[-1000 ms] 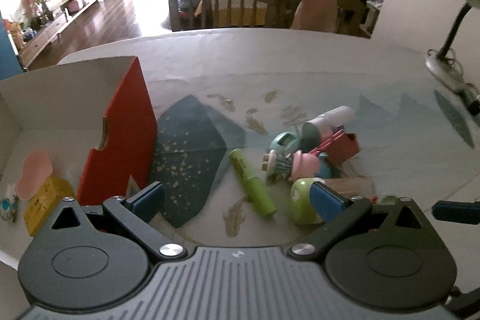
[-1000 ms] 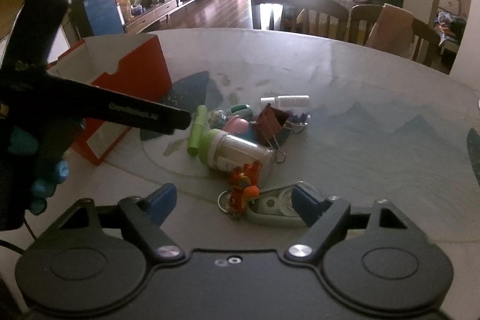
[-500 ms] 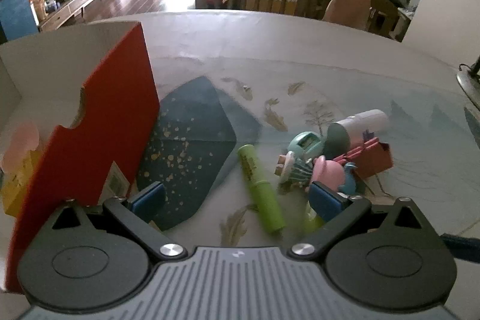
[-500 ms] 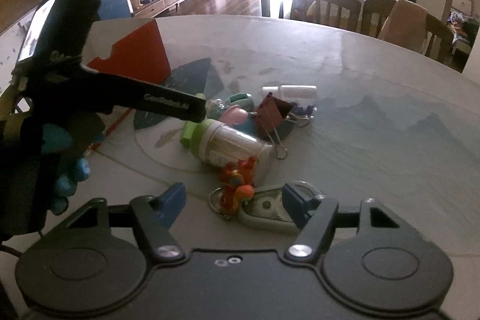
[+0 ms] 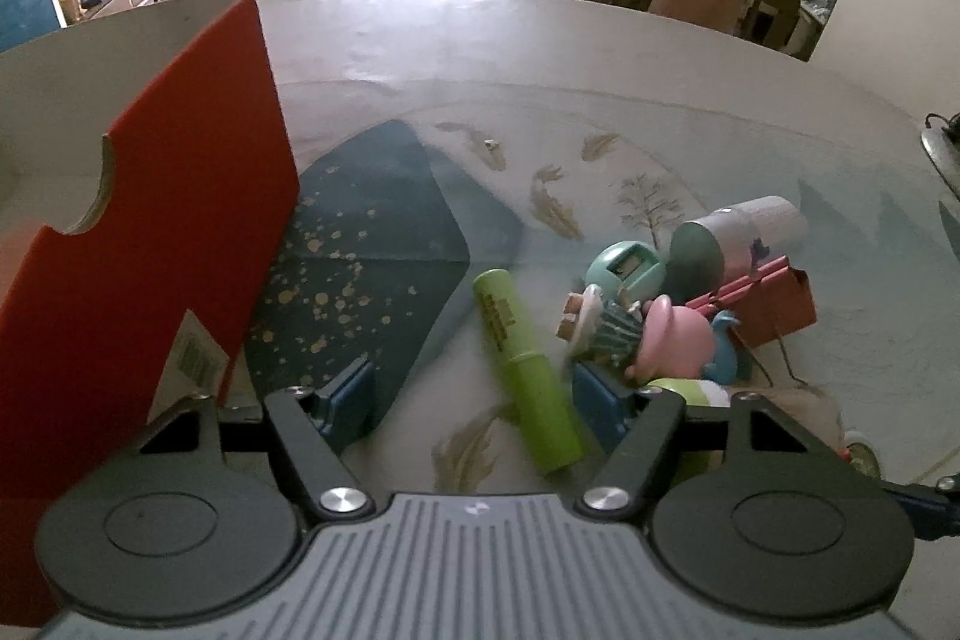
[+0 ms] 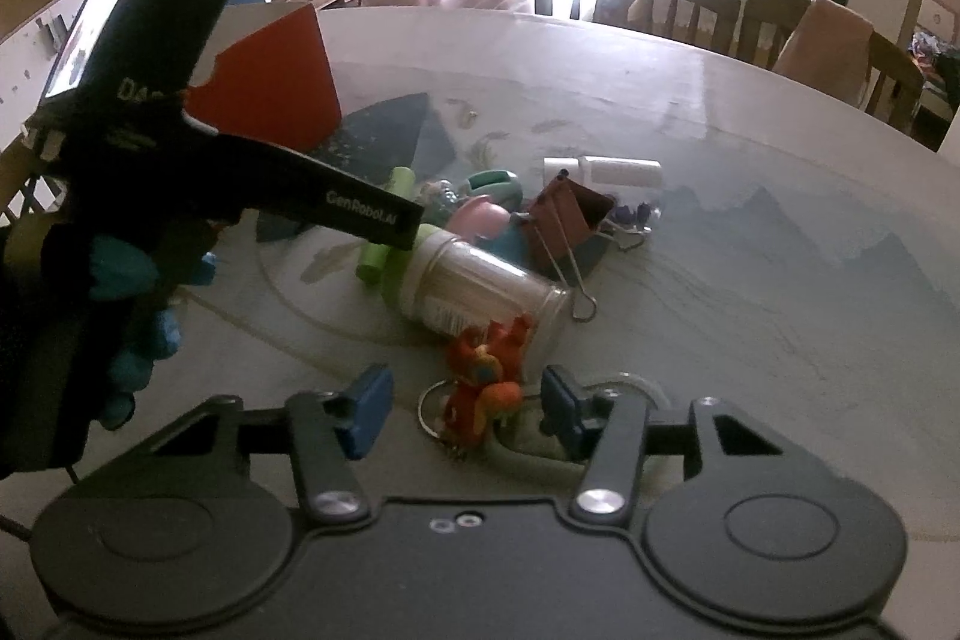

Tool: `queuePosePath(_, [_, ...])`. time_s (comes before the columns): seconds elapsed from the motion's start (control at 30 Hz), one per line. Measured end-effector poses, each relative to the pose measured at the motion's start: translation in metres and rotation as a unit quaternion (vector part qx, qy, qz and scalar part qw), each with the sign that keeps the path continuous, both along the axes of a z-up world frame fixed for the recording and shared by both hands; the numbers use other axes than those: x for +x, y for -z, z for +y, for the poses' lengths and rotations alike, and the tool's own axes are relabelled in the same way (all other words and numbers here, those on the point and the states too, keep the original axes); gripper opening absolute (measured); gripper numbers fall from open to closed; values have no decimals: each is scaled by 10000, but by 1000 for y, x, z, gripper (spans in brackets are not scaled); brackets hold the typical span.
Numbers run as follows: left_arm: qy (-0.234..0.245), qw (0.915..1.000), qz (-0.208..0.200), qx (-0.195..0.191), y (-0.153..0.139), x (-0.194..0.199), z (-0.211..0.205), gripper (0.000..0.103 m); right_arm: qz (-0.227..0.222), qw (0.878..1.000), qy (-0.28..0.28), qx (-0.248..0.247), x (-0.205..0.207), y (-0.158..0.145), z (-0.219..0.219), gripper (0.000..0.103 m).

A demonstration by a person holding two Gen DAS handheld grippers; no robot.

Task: Organize rigid objects
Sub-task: 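Close the right gripper on the orange figurine while the left gripper grasps the green highlighter, then carry the orange figurine with the right tool while the left tool carries the highlighter over the box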

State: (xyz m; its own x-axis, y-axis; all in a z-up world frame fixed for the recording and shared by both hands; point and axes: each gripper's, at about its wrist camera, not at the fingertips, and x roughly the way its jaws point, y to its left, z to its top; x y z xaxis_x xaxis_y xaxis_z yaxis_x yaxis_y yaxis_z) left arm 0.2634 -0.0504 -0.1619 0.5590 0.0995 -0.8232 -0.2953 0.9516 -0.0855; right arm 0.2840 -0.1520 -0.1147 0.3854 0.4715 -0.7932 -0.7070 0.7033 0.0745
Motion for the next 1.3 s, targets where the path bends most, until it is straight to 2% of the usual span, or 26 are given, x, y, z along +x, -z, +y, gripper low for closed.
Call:
queuePosePath(0.17, [192, 9997, -61, 117, -1, 1, -6, 50, -16, 10000, 31, -71, 1, 4, 3, 43])
queuePosePath(0.2, [222, 9996, -70, 132, -2, 2, -7, 41, -22, 10000, 31, -81, 1, 4, 3, 43])
queuePosePath(0.23, [253, 9995, -76, 158, -3, 3, -8, 33, -27, 10000, 24, -85, 1, 4, 3, 38])
queuePosePath(0.3, [317, 9993, -101, 198, -3, 4, -10, 29, -47, 9999, 26, -116, 1, 5, 4, 31])
queuePosePath(0.33, [341, 9991, -123, 209, -2, 4, -10, 20, -42, 9999, 25, -131, 1, 6, 4, 29])
queuePosePath(0.37, [362, 9991, -141, 182, -2, 4, -10, 17, -47, 9999, 30, -111, 1, 6, 3, 27])
queuePosePath(0.47, [337, 9993, -166, 21, -3, 3, -5, 17, -53, 10000, 70, -32, 1, 4, 1, 23])
queuePosePath(0.87, [432, 9986, -164, -240, -13, -14, -2, 16, -16, 9995, 258, 197, -14, -13, -9, 22])
queuePosePath(1.1, [587, 9971, -287, -388, -31, -31, -1, 16, -36, 9981, 462, 401, -24, -36, -20, 21])
queuePosePath(1.17, [624, 9966, -334, -424, -38, -38, -1, 16, -19, 9975, 510, 490, -27, -45, -24, 17])
queuePosePath(1.3, [708, 9959, -377, -409, -52, -46, 0, 16, -78, 9969, 563, 540, -33, -58, -26, 16])
